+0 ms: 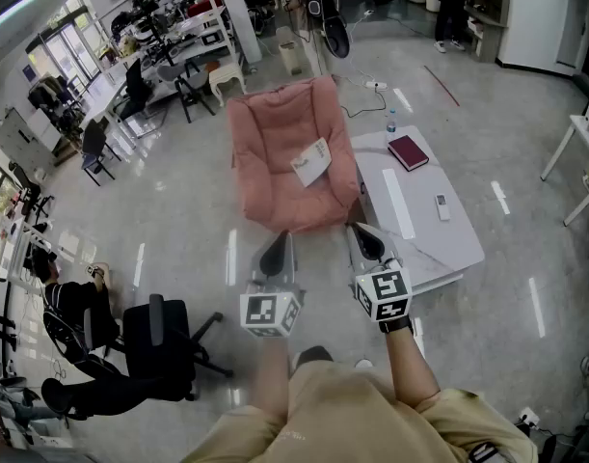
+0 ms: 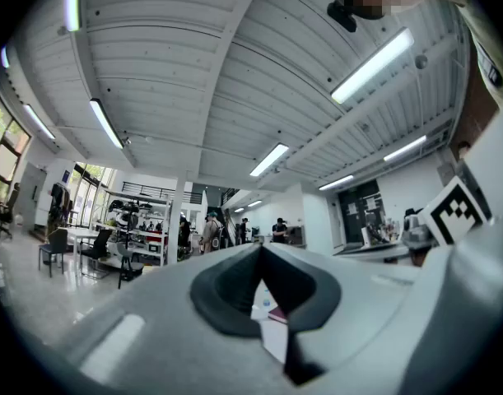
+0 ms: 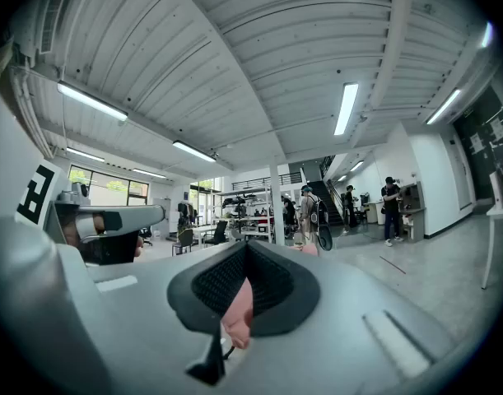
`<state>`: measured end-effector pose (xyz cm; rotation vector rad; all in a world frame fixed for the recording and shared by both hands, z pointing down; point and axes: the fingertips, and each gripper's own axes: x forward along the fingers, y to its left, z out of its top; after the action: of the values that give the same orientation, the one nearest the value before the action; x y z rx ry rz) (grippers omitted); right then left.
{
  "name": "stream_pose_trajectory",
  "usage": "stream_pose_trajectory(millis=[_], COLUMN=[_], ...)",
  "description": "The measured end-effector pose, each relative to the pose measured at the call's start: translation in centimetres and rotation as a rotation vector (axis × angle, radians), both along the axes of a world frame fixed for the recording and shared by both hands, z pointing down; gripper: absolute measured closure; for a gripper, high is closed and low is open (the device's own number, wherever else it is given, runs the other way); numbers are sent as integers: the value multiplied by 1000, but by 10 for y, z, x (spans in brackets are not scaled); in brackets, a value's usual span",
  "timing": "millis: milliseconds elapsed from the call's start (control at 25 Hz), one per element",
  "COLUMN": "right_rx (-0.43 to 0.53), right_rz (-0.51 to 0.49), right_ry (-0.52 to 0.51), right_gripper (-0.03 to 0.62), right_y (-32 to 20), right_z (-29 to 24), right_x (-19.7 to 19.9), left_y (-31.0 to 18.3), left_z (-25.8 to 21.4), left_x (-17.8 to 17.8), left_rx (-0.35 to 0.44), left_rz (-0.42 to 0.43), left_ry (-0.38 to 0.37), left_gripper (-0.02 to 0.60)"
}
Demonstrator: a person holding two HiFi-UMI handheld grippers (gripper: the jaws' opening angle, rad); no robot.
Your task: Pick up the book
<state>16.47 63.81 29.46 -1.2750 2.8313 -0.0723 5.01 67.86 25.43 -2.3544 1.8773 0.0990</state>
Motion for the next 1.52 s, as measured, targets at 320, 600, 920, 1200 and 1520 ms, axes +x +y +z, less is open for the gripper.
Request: stream_pose_trajectory(millis=[320,600,920,1200,1520], right_rx=[8,-8,-36,-56,-138], right_rz=[-30,-26,-35,-77,-34], right_ry=[-52,-70,-59,5,63], right_gripper=[591,589,589,589,589], right_y=[-18,-93,-210,-279,-348], right_z=[1,14,-11,1,41], right_x=[8,-16,-107,-200,-229], left_y=[-25,-107,-218,-297,-370], left_z=[18,29,8,20,62], left_x=[23,-4,-97,-180,-226], left_rx=[-12,-11,7,-8,-89], left_rz=[52,65,12,-14,10], left_ry=[19,43,83,135,192], left_gripper=[581,581,581,581,581])
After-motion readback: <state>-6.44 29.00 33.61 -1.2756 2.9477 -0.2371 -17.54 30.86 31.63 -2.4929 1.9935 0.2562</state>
